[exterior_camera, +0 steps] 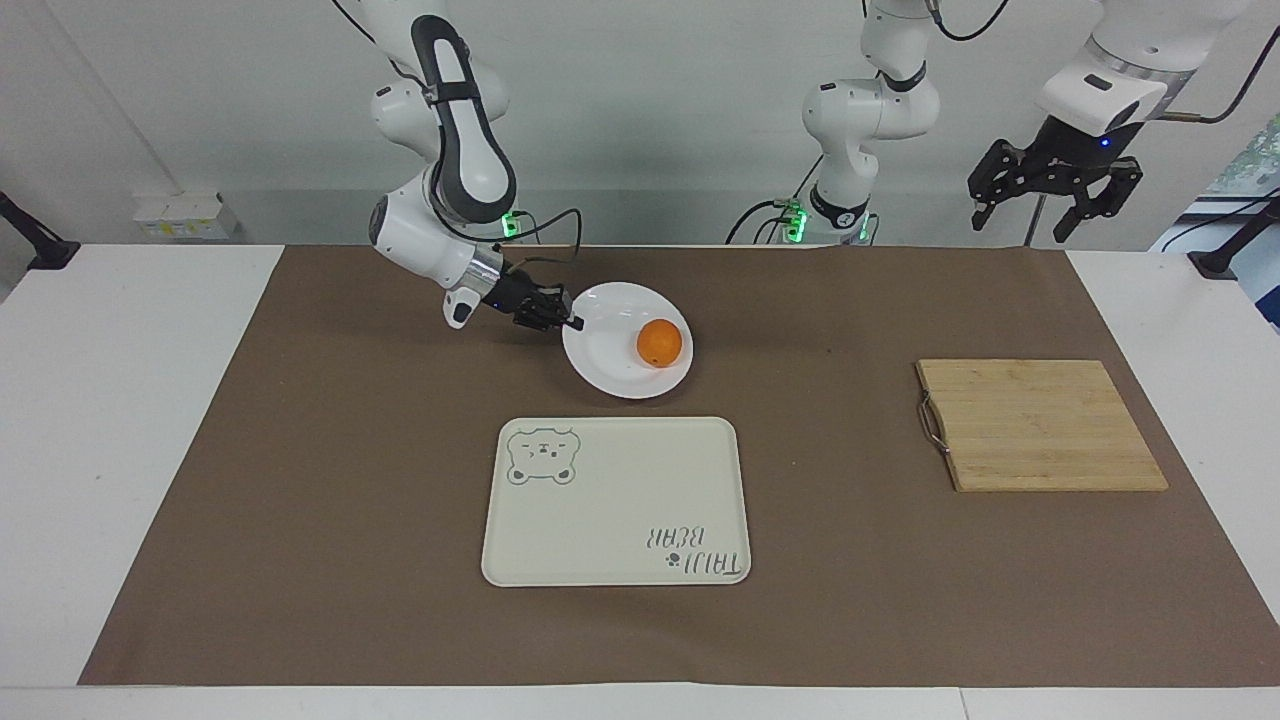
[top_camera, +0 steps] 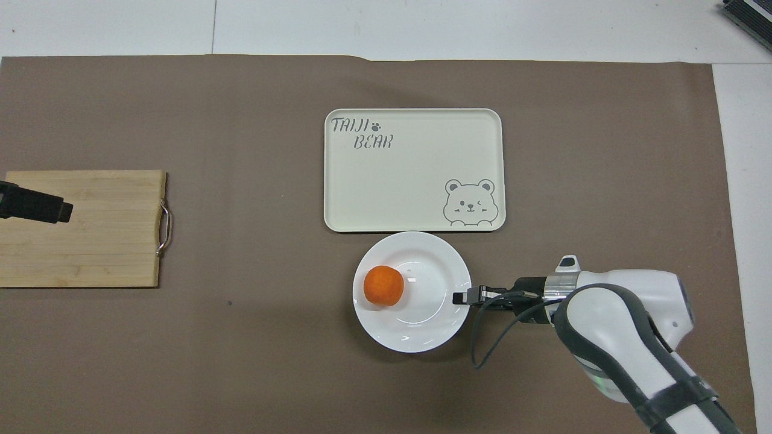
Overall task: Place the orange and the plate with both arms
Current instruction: 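Lift and slide the plate with the right gripper over the tray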
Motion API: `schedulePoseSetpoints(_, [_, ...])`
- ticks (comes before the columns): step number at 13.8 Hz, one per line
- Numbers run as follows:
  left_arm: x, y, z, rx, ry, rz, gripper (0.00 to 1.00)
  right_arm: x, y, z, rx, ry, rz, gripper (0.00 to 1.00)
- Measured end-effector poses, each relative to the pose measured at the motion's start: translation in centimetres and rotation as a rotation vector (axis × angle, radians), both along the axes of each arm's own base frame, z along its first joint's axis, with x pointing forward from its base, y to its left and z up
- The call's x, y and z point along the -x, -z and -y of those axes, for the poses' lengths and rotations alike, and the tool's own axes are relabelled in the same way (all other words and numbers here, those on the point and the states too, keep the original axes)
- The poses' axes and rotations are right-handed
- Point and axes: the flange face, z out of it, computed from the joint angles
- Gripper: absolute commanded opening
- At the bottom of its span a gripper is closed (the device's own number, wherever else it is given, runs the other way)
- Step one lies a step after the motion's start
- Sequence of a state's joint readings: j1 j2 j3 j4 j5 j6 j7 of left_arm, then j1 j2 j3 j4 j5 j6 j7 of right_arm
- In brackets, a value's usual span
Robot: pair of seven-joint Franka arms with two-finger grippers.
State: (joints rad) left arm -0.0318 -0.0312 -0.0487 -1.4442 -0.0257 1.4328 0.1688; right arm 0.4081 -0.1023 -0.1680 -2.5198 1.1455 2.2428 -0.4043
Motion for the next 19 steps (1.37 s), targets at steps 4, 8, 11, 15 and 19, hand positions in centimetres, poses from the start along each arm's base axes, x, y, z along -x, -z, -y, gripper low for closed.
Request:
schedulePoseSetpoints(4, [0.0, 0.0, 0.0, 0.0, 0.0, 0.0, 1.0, -2.0, -2.1, 1.8, -0.059, 0.019, 0.009, 0.0])
schedulePoseSetpoints(8, [0.0, 0.0, 0.0, 0.0, 0.0, 0.0, 1.0, -4.9, -3.2, 5.7, -0.091, 0.084, 0.016, 0.0])
schedulePoseSetpoints(11, [0.0, 0.0, 0.0, 0.0, 0.0, 0.0, 1.0, -7.5, -4.0, 9.6, -0.117, 0.132, 0.024, 0.0])
schedulePoseSetpoints(15, [0.0, 0.0, 0.0, 0.0, 0.0, 0.0, 1.0, -12.0, -4.6, 12.3, -0.108, 0.171, 0.06, 0.0])
schedulePoseSetpoints(19, [0.0, 0.0, 0.0, 0.0, 0.0, 0.0, 1.0, -17.7, -2.9, 12.6, -0.136, 0.218, 0.078, 0.0])
